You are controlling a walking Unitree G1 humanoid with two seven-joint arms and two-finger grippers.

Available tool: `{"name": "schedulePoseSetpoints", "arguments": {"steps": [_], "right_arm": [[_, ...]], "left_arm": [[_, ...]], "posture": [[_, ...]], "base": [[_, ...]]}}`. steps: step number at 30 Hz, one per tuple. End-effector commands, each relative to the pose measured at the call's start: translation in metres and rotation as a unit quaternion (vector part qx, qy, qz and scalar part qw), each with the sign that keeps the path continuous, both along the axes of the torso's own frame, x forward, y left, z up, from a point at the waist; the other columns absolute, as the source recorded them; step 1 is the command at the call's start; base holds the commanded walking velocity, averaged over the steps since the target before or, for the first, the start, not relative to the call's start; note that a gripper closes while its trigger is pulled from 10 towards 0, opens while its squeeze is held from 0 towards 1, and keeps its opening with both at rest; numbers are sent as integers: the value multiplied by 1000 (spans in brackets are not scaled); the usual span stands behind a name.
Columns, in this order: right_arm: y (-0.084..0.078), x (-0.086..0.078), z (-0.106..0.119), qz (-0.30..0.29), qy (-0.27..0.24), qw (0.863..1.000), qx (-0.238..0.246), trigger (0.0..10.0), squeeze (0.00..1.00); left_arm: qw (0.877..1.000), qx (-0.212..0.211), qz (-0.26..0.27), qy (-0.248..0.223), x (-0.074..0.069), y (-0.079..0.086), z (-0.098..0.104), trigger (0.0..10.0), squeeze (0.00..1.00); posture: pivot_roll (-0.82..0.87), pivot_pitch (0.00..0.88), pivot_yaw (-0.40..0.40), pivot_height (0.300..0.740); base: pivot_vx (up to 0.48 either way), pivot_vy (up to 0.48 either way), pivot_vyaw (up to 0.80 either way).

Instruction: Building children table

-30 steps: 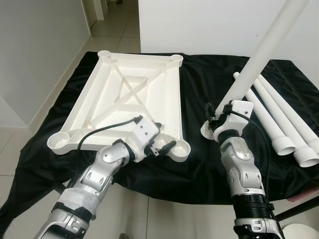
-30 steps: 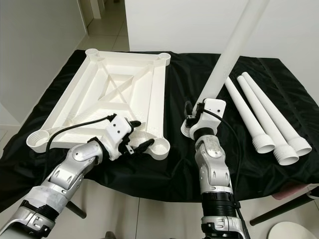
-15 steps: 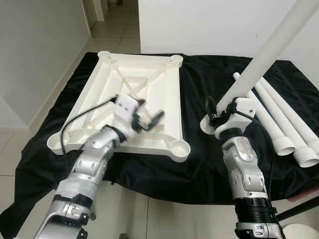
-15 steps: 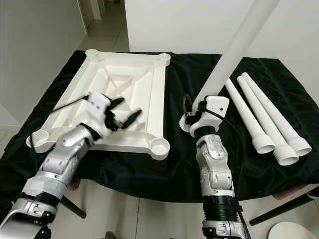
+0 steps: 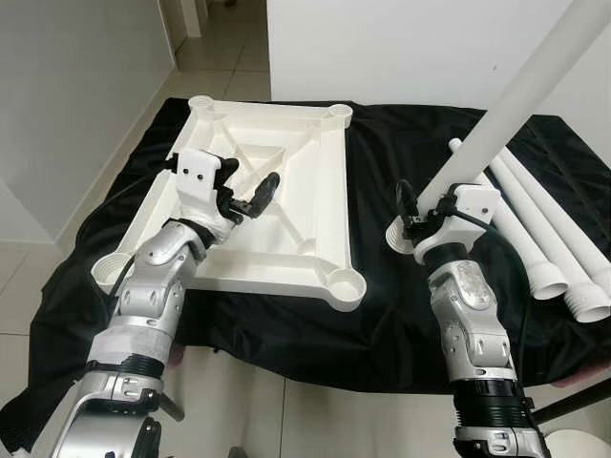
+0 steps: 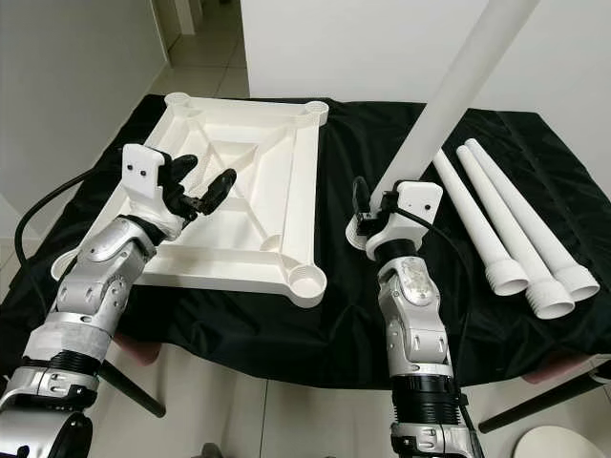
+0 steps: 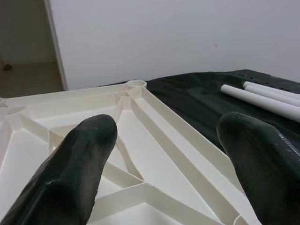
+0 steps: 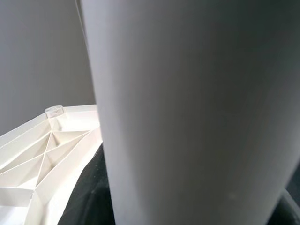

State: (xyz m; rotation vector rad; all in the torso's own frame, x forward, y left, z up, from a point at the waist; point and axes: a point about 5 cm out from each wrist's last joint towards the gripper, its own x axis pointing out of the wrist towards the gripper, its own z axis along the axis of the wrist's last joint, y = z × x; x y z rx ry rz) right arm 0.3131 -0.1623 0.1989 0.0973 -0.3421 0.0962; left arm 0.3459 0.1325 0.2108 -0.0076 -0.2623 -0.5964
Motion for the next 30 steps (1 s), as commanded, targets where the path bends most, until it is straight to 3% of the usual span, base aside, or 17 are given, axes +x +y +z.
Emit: {"name": "schedulePoseSetpoints", "arguments": {"steps": [1, 11, 30], "right_arm": [[0, -1, -2, -1, -3, 1000, -2, 10000, 0], [-1, -2, -3, -1, 0, 1000, -8, 10000, 0], [-2, -1, -2, -4, -1, 1000, -15, 10000, 0]], "left_arm": [[1000, -6, 27, 11, 3, 4, -1, 10000, 0], [1000, -2, 25, 10, 2, 3, -2, 10000, 0], [999, 47, 10, -9, -6, -8, -8, 10000, 0]], "posture": [[24, 39, -6, 740], [24, 42, -6, 740], [-6, 70, -3, 740]], "base": [[0, 446, 0], [0, 438, 0], [0, 0, 0]]}}
